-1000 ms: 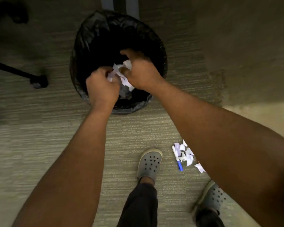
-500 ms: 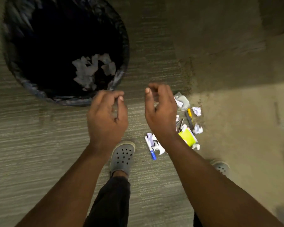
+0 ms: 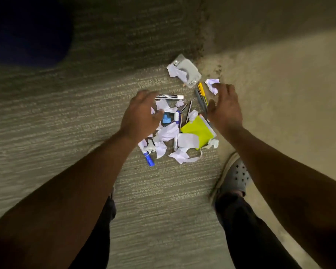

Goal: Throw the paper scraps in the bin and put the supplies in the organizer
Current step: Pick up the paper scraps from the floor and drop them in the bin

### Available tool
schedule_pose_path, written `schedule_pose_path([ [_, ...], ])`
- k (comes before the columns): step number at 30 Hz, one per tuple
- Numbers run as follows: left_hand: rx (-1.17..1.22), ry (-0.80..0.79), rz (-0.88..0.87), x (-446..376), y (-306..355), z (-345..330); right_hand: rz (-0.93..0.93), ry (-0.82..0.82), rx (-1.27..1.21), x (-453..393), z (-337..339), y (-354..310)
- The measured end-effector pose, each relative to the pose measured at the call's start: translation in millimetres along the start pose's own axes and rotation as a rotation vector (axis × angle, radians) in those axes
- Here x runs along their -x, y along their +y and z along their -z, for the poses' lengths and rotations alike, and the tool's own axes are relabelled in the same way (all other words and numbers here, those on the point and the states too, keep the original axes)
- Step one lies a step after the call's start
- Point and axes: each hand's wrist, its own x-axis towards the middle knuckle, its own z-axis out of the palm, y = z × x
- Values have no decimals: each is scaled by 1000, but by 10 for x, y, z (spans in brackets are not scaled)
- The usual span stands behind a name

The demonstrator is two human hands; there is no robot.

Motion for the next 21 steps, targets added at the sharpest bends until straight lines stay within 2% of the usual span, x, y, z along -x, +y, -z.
schedule_pose_path([
  [5,-56,-31,10,-779,177,-318,141,-165,183,-542,-70,372],
  [8,-40,96,-79,-1063,332,-427,263,-180,274,-715,-149,475],
  [12,-33,229,-138,-1154,426,-505,297,-188,206,-713,-263,563],
  [15,-42,258,-132,-1108,395,-564,209,-113,83,-582,-278,680],
  [18,-28,300,-12,-1044,311,-576,31,24,-96,-339,-255,779],
  [21,118,321,122,-925,255,-540,-21,55,-113,-26,-275,849],
])
